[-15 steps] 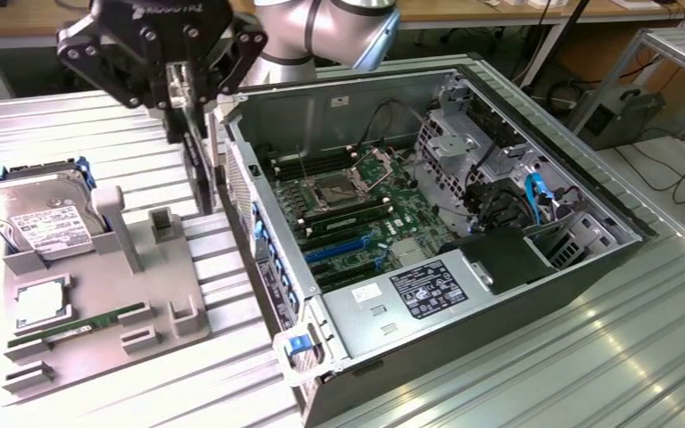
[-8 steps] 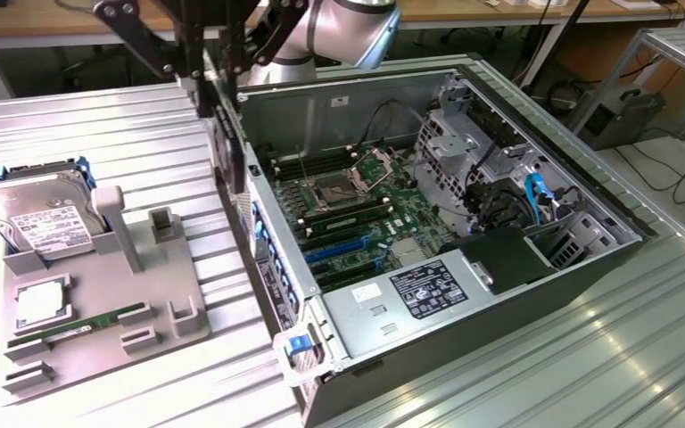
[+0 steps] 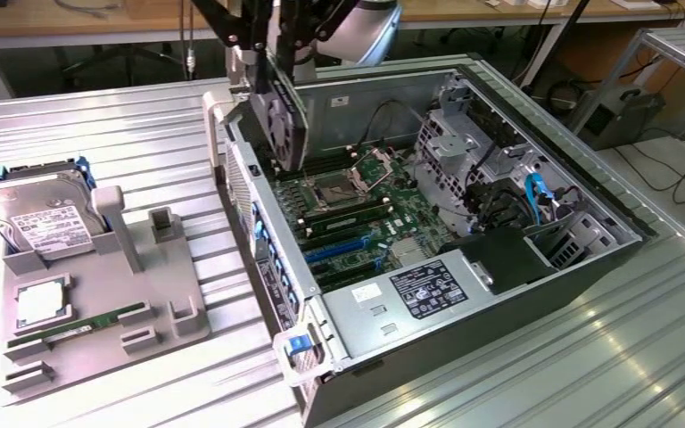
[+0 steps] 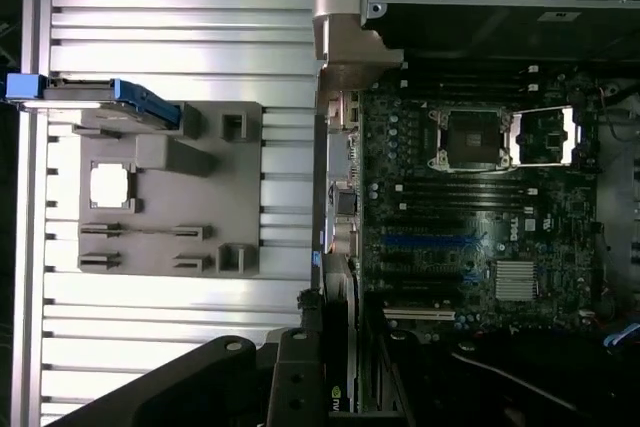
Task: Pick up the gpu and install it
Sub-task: 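Pick up the gpu and move the gpu toward the slot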
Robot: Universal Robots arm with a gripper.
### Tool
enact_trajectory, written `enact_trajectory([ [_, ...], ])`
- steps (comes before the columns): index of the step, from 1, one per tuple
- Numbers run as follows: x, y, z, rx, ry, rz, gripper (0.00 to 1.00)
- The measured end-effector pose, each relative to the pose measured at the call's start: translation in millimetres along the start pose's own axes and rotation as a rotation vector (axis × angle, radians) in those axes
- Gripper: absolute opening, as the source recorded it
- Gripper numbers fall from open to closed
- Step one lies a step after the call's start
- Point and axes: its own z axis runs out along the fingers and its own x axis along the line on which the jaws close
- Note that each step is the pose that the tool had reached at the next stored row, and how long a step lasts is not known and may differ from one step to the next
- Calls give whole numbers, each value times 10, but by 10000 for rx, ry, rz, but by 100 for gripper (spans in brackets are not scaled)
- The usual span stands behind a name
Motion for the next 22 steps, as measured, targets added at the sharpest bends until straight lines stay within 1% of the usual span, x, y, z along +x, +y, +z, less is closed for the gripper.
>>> enact_trajectory([
  [2, -89, -4, 24, 2, 4, 0, 26],
  [3, -155, -7, 49, 5, 4, 1, 26],
  [6, -285, -10, 98, 17, 4, 1, 26],
  [7, -376, -10, 133, 21, 4, 0, 26],
  [8, -426, -9, 151, 25, 5, 0, 26],
  [10, -561, -3, 203, 30, 4, 0, 26],
  [13, -713, 11, 262, 36, 4, 2, 26],
  [15, -858, 29, 317, 47, 5, 3, 26],
  [17, -956, 37, 355, 53, 6, 0, 26],
  [19, -1091, 43, 407, 57, 5, 1, 26],
  [22, -1252, 46, 467, 60, 5, 1, 26],
])
